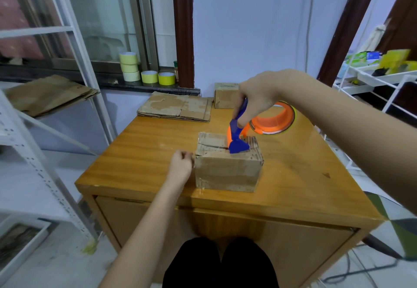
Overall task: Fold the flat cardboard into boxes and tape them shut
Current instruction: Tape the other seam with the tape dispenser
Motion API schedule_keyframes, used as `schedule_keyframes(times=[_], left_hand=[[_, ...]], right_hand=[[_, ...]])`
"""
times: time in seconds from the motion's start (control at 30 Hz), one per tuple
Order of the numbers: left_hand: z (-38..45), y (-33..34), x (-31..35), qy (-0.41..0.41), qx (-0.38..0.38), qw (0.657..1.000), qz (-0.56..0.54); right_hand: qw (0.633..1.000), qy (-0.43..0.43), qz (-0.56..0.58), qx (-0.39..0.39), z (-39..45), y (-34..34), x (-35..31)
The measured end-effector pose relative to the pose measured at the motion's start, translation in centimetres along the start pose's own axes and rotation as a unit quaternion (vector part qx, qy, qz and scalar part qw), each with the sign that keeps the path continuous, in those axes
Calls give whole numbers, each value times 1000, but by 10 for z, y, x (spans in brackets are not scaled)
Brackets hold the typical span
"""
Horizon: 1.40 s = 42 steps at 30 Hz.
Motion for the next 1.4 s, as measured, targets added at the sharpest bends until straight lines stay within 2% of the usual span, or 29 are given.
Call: schedule_keyframes(times=[0.07,0.13,0.2,0.3,0.33,0.37,0.4,0.47,0.57,0.6,0.63,0.73,0.93,1.03,1.4], left_hand=[[-5,-6,16,28,17,993,-112],[-18,-1,34,53,-40,985,-158],[-29,9,42,95,-95,984,-117],[-29,11,41,148,-98,984,-34],[-25,10,40,170,-92,981,30],[-23,7,41,211,-81,966,127],[-21,6,45,258,-66,937,226],[-16,2,53,317,-46,878,355],[-20,4,69,424,-29,786,448],[-27,8,73,465,-45,759,453],[-34,14,73,490,-73,748,442],[-48,24,68,503,-116,745,421],[-48,25,71,512,-65,740,432],[-49,23,70,530,-45,735,420],[-45,24,68,533,-47,730,424]], right_hand=[[1000,2,-3,4,1,1,1],[1000,3,0,8,1,2,3],[1000,4,2,11,2,2,4],[1000,7,10,12,1,3,6],[1000,8,14,11,0,4,7],[1000,9,18,11,0,4,8],[1000,10,22,11,0,5,8],[999,11,28,13,1,7,9],[999,15,32,17,1,8,10],[999,17,30,20,1,7,11],[999,17,29,22,0,6,11],[999,15,32,21,0,7,11],[996,8,77,37,-10,16,31],[990,12,136,27,-16,28,46],[957,45,275,83,-46,52,83]])
Point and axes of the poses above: each hand's wrist, its own z-axis towards the middle knuckle, its own y-axis out of the palm, x = y × z, the point moved 6 cm from there along z, towards the middle knuckle, and after that the axes turned 14 degrees about x, right-handed, at the moved point
